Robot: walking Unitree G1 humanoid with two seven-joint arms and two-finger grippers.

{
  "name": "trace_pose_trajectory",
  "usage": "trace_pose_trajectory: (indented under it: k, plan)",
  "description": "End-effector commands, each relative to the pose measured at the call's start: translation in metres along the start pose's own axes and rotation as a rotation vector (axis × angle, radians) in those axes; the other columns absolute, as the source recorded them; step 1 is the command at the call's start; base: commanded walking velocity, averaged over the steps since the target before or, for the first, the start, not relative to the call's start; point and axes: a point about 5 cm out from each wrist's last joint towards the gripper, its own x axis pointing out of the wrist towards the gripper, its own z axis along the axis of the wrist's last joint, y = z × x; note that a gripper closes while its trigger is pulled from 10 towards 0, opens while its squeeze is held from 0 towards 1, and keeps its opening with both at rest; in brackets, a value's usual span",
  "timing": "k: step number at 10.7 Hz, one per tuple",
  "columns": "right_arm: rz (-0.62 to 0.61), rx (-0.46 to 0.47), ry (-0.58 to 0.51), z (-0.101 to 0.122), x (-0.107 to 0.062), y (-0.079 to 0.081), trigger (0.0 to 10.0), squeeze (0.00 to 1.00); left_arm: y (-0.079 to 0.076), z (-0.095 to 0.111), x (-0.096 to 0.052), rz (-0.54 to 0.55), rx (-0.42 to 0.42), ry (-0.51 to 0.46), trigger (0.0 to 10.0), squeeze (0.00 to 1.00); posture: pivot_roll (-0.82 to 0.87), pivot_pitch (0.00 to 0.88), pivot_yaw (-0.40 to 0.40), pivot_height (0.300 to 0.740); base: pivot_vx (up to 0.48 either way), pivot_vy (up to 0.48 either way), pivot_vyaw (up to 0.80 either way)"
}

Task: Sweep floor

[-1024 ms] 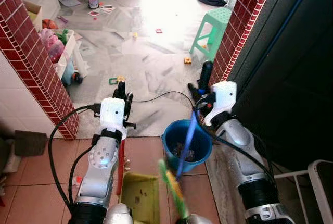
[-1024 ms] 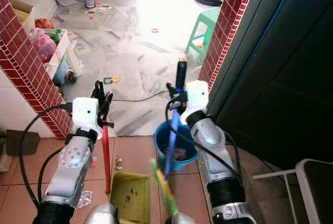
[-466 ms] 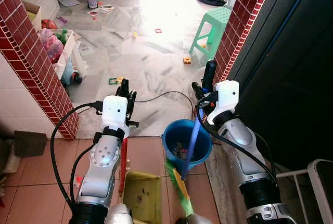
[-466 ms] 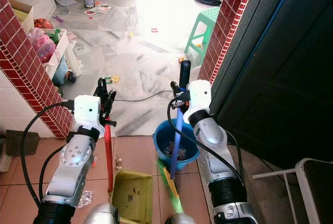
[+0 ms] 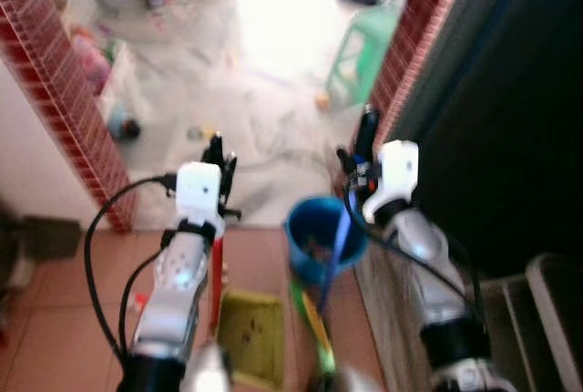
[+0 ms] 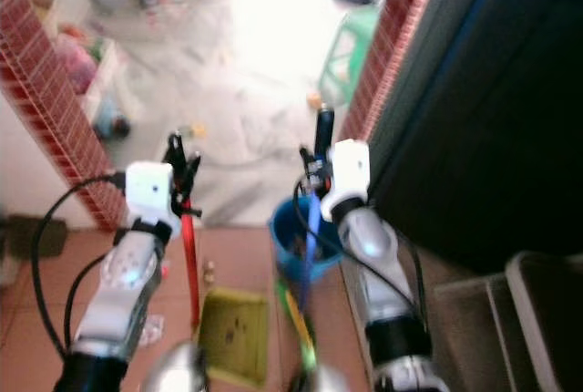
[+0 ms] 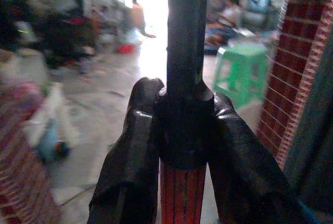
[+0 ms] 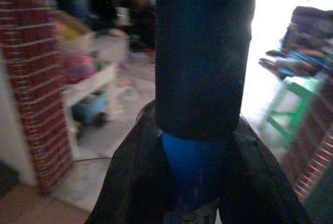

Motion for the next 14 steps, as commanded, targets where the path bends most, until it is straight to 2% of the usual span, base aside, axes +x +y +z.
trace_pose_trajectory:
  k: [1, 3, 7, 11, 14]
  plan:
    - [-0.004, -0.007, -0.029, 0.008, 0.002, -0.001, 10.0, 0.00, -0.001, 0.005, 0.000, -0.008, -0.002, -0.019, 10.0, 0.00, 0.01, 0.000, -0.054, 0.740, -0.289, 0.000, 0.00]
    - [-0.006, -0.010, -0.027, 0.007, 0.003, -0.001, 10.0, 0.00, -0.002, 0.006, 0.000, -0.010, -0.007, -0.017, 10.0, 0.00, 0.01, 0.000, -0.053, 0.740, -0.283, 0.000, 0.00]
    - [-0.014, -0.023, -0.018, 0.007, 0.005, -0.002, 10.0, 0.00, 0.002, 0.014, 0.004, -0.005, -0.025, -0.046, 10.0, 0.00, 0.02, 0.000, -0.060, 0.740, 0.000, 0.000, 0.00]
    - [-0.019, -0.037, -0.021, 0.007, 0.006, -0.002, 10.0, 0.00, -0.003, 0.021, 0.004, -0.026, -0.039, -0.068, 10.0, 0.00, 0.02, 0.000, -0.057, 0.740, 0.000, 0.427, 0.00]
    - [-0.031, -0.041, -0.017, 0.006, 0.006, -0.003, 10.0, 0.00, -0.002, 0.024, 0.004, -0.037, -0.006, -0.081, 10.0, 0.00, 0.02, 0.000, -0.056, 0.740, 0.000, 0.480, 0.00]
